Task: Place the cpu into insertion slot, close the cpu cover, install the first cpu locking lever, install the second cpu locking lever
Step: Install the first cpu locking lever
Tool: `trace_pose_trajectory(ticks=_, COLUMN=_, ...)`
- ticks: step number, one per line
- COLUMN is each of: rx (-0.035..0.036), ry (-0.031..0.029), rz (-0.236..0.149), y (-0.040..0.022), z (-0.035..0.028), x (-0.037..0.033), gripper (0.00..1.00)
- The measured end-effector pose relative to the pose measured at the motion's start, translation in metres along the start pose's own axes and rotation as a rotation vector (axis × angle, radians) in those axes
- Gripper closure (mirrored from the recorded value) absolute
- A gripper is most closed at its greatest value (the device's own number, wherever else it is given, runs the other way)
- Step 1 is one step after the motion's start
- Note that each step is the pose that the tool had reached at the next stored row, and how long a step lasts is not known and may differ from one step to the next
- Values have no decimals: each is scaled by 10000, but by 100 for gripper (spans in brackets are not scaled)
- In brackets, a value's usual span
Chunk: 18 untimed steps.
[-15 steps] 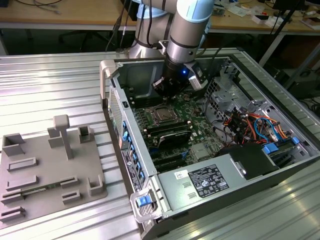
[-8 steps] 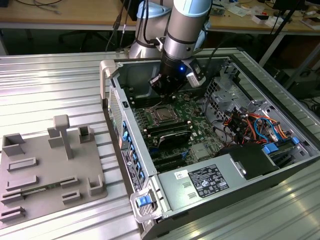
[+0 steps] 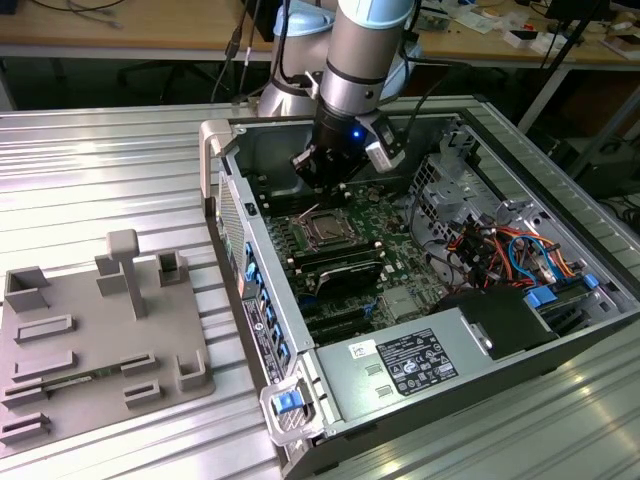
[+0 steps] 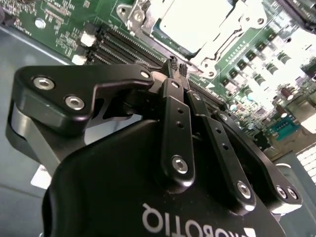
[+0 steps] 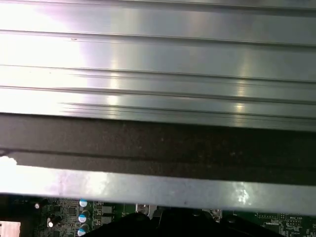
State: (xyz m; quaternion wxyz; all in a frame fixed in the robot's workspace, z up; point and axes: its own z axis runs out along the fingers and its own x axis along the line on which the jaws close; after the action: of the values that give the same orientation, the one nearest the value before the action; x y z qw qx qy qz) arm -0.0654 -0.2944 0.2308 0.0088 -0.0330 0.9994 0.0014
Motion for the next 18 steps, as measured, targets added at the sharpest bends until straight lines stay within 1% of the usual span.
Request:
trace_pose_trajectory(ticks=1, rx=0, ry=1, rz=0, y=23, z=0, x=-2, gripper=89)
trace_pose_trajectory(ticks=4, rx=1, ry=2, rz=-1, y=35, z=0, x=-16, gripper=89)
trace_pose_trajectory(ticks=8, rx=-1, ry=0, rz=1, y=32, z=9, x=-108, gripper=89)
trace_pose_trajectory(ticks=9, rx=-2, ry=-1, rz=0, y=31, z=12, x=-117, gripper=89)
trace_pose_trajectory(ticks=10, rx=0, ry=0, rz=-1, y=30, z=38, x=-141, gripper=89)
trace_pose_trajectory(ticks=11, rx=-1, ry=-1, rz=-1, y=30, z=52, x=-145, gripper=89)
trace_pose_trajectory(ticks=14, rx=0, ry=1, rz=-1, y=29, z=83, x=-152, gripper=89)
trace_pose_trajectory(ticks=18, rx=0, ry=1, rz=0, y=26, z=123, x=-181, gripper=89)
